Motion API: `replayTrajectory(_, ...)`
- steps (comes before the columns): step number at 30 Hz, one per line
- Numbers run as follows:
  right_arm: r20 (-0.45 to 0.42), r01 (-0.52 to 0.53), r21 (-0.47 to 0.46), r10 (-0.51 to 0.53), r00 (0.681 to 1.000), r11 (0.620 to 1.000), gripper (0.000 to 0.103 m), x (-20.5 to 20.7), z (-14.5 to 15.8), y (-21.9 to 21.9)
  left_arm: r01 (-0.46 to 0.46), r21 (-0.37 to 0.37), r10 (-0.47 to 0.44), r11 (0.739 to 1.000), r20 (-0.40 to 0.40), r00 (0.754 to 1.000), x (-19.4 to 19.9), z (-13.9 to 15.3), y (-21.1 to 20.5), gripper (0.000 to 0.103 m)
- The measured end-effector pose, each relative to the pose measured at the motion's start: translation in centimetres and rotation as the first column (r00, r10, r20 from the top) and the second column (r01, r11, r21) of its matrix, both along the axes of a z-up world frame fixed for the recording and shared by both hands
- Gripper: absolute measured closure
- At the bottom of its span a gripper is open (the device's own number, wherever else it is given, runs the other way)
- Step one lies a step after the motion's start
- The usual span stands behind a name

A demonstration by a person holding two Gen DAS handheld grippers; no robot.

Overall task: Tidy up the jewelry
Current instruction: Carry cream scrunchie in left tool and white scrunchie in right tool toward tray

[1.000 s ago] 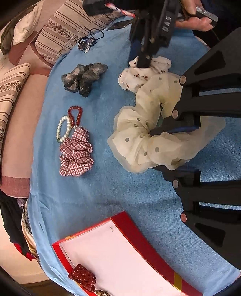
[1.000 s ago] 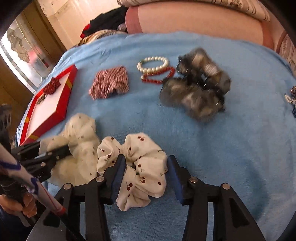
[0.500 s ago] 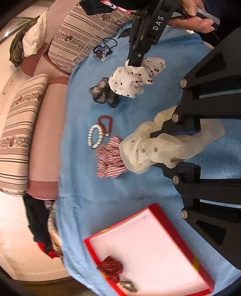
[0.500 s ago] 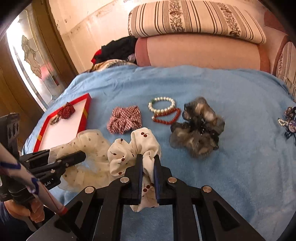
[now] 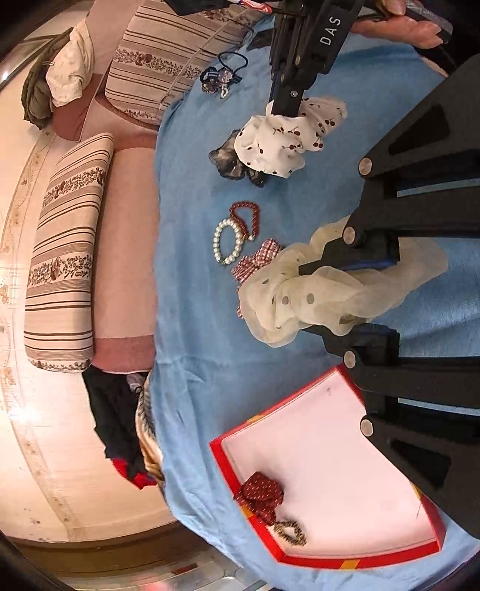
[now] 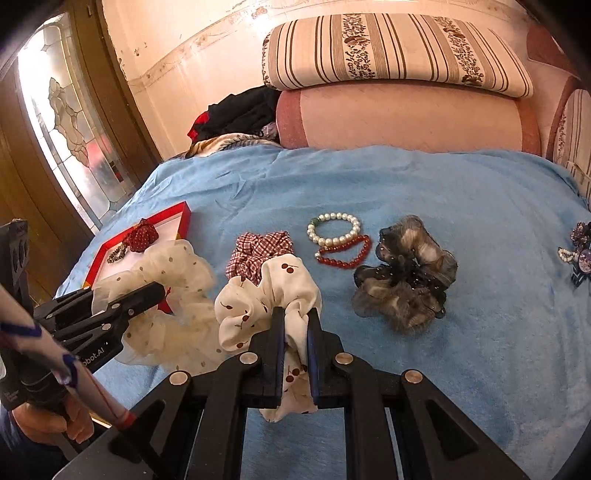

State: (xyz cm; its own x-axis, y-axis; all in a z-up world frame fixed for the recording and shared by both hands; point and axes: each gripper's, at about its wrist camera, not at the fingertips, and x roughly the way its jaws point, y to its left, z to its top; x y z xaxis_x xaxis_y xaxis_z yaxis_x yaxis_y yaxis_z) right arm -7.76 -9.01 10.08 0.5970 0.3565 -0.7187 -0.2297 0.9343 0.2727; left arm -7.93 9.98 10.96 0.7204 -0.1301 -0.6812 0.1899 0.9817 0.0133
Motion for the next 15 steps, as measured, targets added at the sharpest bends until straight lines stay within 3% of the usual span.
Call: replayTrajectory(15, -0.004, 0.008, 0.024, -0.008, 1.000, 1.000, 0.092, 0.0, 0.7, 2.8, -0.027, -0.006, 0.027, 1.000, 0.077, 0.997, -0.8, 2.3, 2.0, 0.082)
